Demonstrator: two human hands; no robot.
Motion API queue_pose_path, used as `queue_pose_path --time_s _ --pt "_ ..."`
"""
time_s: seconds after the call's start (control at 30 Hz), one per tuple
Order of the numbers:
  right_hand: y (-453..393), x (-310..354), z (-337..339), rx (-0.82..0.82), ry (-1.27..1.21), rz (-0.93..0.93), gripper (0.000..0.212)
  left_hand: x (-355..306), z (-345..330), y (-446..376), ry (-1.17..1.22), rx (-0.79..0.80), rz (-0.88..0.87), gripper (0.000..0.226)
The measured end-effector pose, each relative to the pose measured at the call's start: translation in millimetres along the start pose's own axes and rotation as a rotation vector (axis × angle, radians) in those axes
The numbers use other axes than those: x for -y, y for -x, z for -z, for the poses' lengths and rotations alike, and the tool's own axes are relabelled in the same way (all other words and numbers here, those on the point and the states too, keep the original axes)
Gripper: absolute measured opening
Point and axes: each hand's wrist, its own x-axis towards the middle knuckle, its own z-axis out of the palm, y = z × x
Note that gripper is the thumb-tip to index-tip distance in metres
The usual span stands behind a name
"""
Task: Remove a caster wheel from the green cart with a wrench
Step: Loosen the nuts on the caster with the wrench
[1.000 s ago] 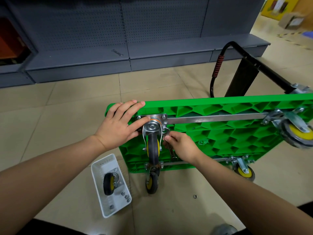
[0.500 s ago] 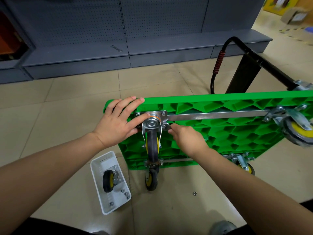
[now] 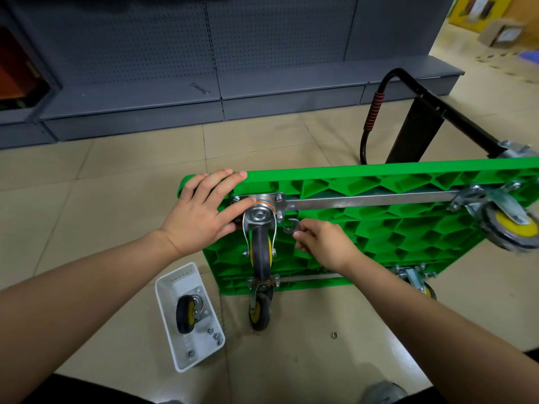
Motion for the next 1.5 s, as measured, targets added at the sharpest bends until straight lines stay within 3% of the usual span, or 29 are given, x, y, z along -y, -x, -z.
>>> queue_pose_path --time_s 0.17,0.63,0.73,0.87,0.97,1.1,1.2,1.33,1.5 --pt "-2 0 -17 0.005 -0.173 -0.022 0.023 -1 0 0 -0.009 -0.001 0.004 0.057" --pt "-7 14 -35 -0.078 -0.306 -0.069 0.023 0 -1 1 -0.008 0.004 -0.002 0.060" --pt "-4 19 -21 -0.057 -0.118 -0.022 0.026 -1 -1 0 -0.014 0.002 0.002 0.059" --pt "-2 41 10 -0.058 0.604 0.081 0.013 -1 -1 0 -0.021 -0.001 -0.004 0.060" --pt "2 56 18 -0.116 0.771 0.107 0.017 0 0 0 -0.025 -0.002 -0.003 0.059" --pt "5 50 18 -0.034 0.635 0.048 0.019 -1 0 1 -0.023 -0.010 -0.006 0.060" --pt "0 34 19 0.022 0.345 0.001 0.020 -1 -1 1 -0.028 -0.012 -0.004 0.061" --pt "-1 22 5 0.019 0.033 -0.037 0.025 0 0 0 -0.014 -0.011 -0.006 0.058" --pt "-1 19 -15 -0.025 -0.104 -0.062 0.026 -1 0 0 -0.015 -0.009 0.001 0.057"
